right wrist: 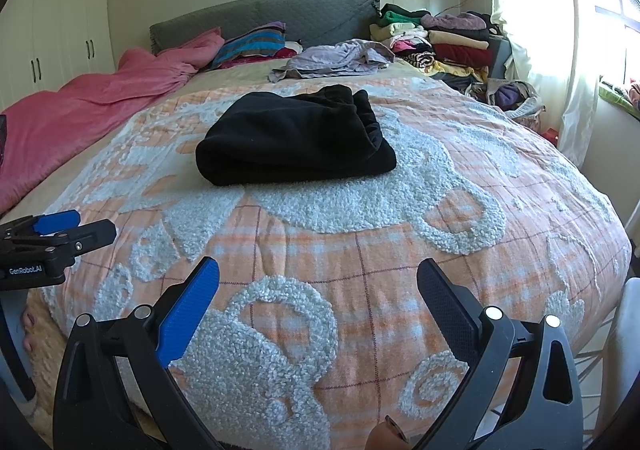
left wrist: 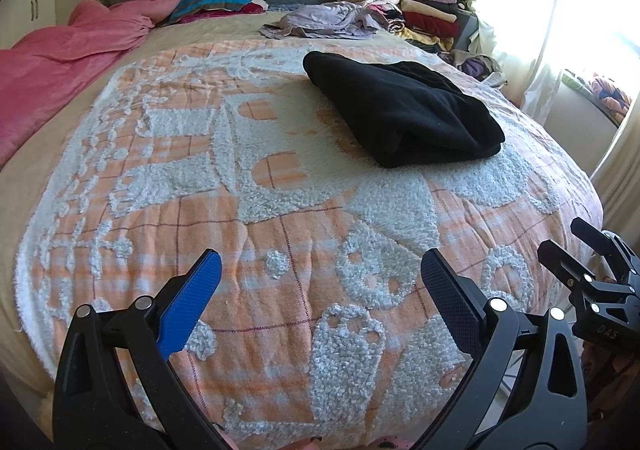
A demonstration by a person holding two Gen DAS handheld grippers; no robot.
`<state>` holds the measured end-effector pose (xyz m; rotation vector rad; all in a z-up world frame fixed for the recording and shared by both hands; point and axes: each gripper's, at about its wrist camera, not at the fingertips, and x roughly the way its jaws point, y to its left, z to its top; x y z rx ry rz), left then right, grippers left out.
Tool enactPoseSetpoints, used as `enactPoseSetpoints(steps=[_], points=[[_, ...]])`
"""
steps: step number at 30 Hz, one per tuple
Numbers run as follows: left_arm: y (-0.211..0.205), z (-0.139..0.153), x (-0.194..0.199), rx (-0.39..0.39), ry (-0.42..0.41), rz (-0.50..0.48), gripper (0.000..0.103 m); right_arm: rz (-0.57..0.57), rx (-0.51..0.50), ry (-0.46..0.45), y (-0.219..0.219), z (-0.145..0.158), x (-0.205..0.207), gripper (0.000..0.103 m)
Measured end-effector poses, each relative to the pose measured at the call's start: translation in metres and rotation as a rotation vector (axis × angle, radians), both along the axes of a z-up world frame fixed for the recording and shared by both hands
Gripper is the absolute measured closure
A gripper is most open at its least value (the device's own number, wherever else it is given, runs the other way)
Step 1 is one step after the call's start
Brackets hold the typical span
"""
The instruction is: Fold small clothes
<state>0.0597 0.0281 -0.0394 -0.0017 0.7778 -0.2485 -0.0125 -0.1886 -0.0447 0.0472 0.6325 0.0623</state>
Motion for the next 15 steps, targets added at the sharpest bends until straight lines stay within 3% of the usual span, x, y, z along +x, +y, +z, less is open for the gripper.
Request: enactPoseSetpoints(steps=[15], points=[[0.0018, 0.0014, -0.0001, 0.001, 0.004, 0.011, 0.010, -0.001, -0.006, -0.002, 0.0004, 0.0004, -0.0015, 0.005]])
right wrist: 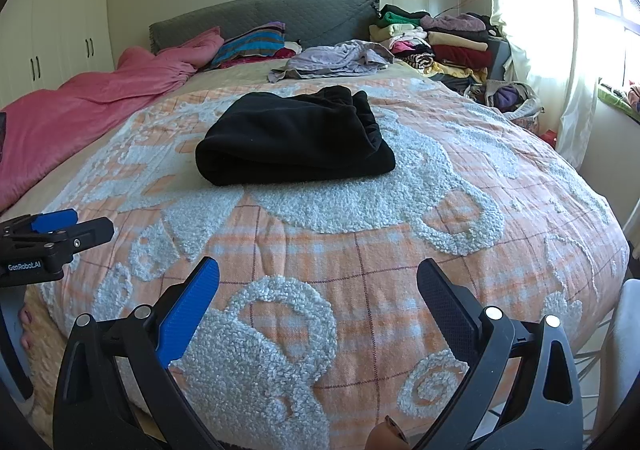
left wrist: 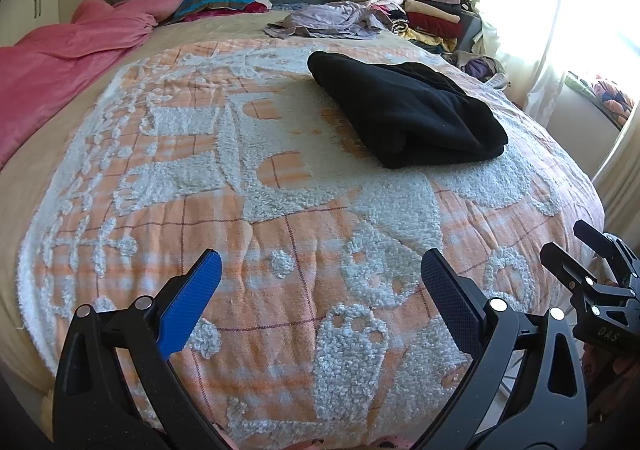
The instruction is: Fold small clothes
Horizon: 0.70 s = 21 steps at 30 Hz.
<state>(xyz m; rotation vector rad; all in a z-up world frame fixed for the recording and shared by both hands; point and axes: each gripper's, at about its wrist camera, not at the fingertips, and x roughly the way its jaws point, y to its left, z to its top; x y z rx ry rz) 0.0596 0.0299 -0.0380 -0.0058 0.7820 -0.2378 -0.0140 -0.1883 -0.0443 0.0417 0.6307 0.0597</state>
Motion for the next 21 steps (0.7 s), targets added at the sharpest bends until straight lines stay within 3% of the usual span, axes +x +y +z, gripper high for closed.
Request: enactPoseSetpoints(steps=[9, 13, 17, 21], points=[[0.000, 0.000, -0.001, -0.011, 0.004, -0.011, 0.010, -0.032, 0.004, 0.004, -0.007, 0.001, 0.000, 0.005], [0.001, 0.000, 0.000, -0.016, 0.023, -0.013, 0.010, -0.102, 0.028, 0.022, -0.026, -0.002, 0.001, 0.005], [0.019, 0.005, 0.005, -0.017, 0.015, 0.029, 0.010, -0.294, 0.019, 0.045, -0.077, -0.007, -0.005, 0.005], [0.078, 0.004, 0.028, -0.064, 0.056, 0.171, 0.010, -0.587, 0.025, 0.046, -0.179, -0.008, -0.025, 0.005]])
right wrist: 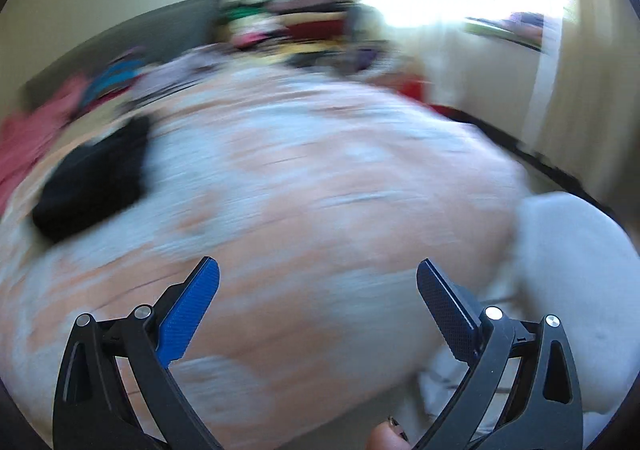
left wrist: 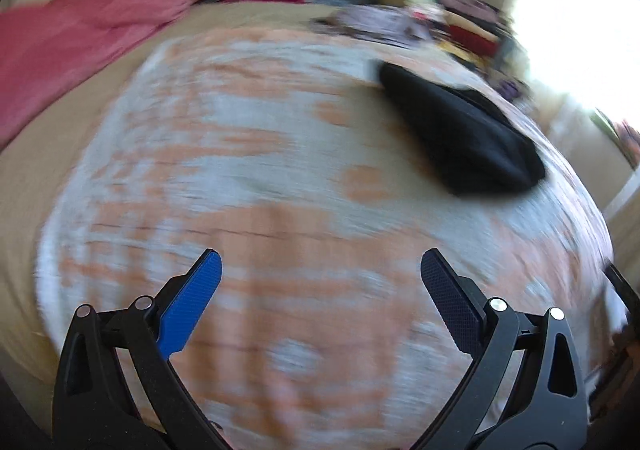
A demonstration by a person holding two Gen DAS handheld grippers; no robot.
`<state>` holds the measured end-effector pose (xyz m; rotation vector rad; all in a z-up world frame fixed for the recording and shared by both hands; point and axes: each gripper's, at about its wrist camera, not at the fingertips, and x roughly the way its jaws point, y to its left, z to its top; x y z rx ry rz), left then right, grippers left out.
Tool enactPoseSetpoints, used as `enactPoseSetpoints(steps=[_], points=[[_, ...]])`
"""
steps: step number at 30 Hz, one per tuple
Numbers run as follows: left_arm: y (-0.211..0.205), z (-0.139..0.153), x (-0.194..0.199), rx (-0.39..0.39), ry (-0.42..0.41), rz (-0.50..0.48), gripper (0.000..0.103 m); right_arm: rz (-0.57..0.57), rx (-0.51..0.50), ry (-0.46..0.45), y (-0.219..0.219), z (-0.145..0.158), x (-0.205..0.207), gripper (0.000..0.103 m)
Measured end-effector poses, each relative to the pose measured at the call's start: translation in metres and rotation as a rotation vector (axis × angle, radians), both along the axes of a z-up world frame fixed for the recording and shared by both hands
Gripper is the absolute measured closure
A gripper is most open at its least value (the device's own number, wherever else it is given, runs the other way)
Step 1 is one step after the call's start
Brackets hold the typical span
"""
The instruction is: Fold small clothes
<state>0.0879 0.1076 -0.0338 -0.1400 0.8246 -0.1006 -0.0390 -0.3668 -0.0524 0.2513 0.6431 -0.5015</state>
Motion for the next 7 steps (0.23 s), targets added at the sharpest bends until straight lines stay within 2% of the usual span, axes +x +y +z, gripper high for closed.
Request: enactPoseSetpoints(steps=[2, 5, 7], points=[[0.053, 0.001, 0.018, 0.020, 0.027, 0.118, 0.010, -0.144, -0.028, 0.027, -0.052, -0.002, -0.012, 0.005], [0.133, 0.001, 0.041, 0.106, 0.058, 0.304, 0.010, -0.371, -0.029, 0.096, -0.146, -0.016, -0.037, 0.005], [0.186, -0.001, 0.053, 0.133, 0.088, 0.422, 0.010, -0.510, -0.023, 0.153, -0.207, -0.029, -0.056, 0.005]])
